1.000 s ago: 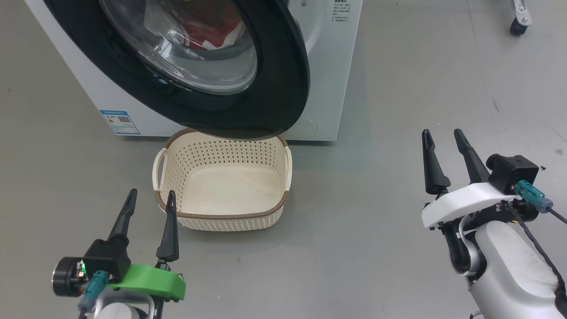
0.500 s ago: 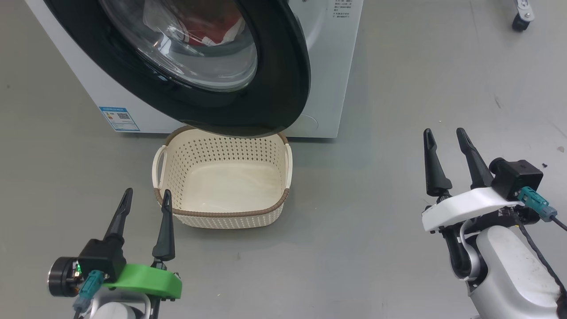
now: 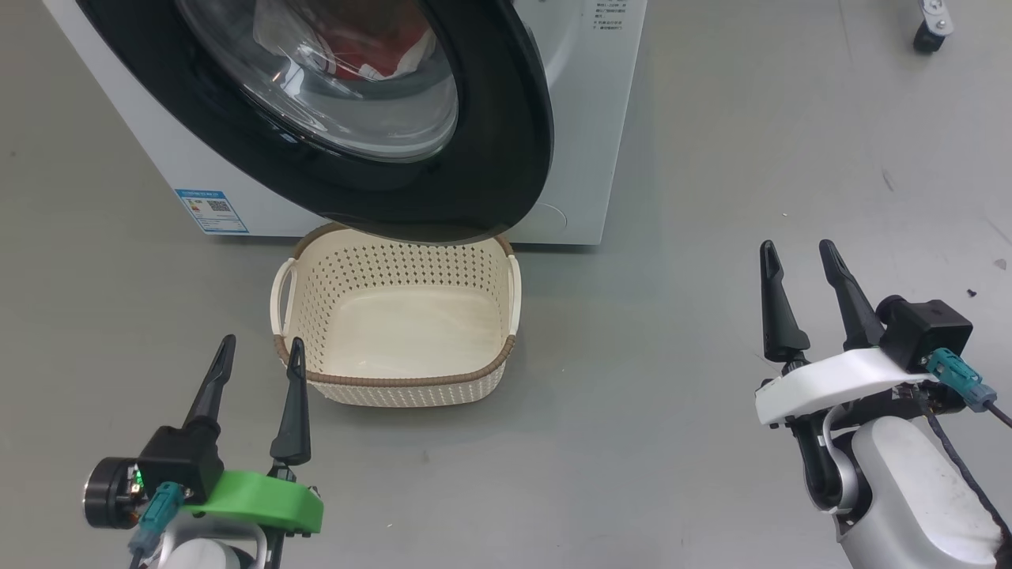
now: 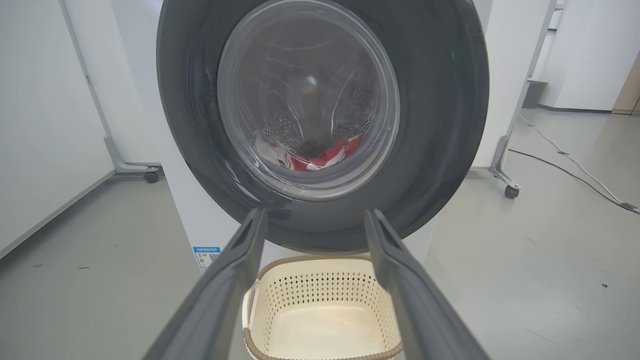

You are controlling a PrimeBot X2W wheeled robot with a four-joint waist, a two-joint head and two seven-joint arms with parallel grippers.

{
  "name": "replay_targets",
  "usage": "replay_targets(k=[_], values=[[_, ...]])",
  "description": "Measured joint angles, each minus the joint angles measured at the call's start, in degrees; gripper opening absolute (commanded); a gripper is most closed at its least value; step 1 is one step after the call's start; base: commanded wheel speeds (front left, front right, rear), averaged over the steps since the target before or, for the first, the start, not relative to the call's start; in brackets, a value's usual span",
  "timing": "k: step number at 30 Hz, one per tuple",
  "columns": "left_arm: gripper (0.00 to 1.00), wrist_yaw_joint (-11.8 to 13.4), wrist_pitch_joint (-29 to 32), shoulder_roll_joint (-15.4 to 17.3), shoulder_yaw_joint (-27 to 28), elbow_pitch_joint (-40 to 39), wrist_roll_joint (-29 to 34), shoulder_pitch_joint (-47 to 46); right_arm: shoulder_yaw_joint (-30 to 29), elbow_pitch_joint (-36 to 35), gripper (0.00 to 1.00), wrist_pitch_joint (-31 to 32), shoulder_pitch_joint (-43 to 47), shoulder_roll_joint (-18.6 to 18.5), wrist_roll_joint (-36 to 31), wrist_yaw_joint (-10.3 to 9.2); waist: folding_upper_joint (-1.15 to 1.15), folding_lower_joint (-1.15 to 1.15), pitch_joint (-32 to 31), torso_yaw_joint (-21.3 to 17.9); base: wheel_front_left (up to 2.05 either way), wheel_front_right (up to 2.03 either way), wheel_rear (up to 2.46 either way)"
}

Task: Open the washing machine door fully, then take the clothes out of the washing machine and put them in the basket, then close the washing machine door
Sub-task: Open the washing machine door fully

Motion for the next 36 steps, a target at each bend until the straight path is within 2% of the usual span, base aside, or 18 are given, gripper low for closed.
replay_targets(k=[28,29,30,31,32,36], values=[[1.0,-0.54,0.0,-0.08,0.09,0.27,0.68,0.0,-1.19,-0.87,1.0,0.0,2.18,0.71,-1.4,0.01,0.0,0.0,-0.45,0.35,0.0,0.0,0.0],[1.0,-0.54,0.0,-0.08,0.09,0.27,0.68,0.0,-1.26,-0.9,0.94,0.0,2.18,0.73,-1.4,0.07,0.0,0.0,-0.46,0.39,0.0,0.0,0.0],[1.0,-0.54,0.0,-0.08,0.09,0.3,0.68,0.0,-1.3,-0.9,0.14,0.0,2.18,0.77,-1.38,0.12,0.0,0.0,-0.47,0.43,0.0,0.0,0.0],[1.0,-0.54,0.0,-0.08,0.08,0.31,0.68,0.0,-1.31,-0.9,0.14,0.0,2.19,0.82,-1.38,0.27,0.0,0.0,-0.48,0.47,0.0,0.0,0.0],[1.0,-0.55,0.0,-0.08,0.08,0.32,0.68,0.01,-1.3,-0.92,0.0,0.0,2.19,0.9,-1.38,0.56,0.0,0.0,-0.49,0.51,0.0,0.0,0.0],[1.0,-0.59,0.0,-0.08,0.0,0.38,0.69,0.03,-1.31,-0.93,0.0,0.0,2.19,0.91,-1.38,0.59,0.0,0.0,-0.46,0.75,0.0,0.0,0.0]])
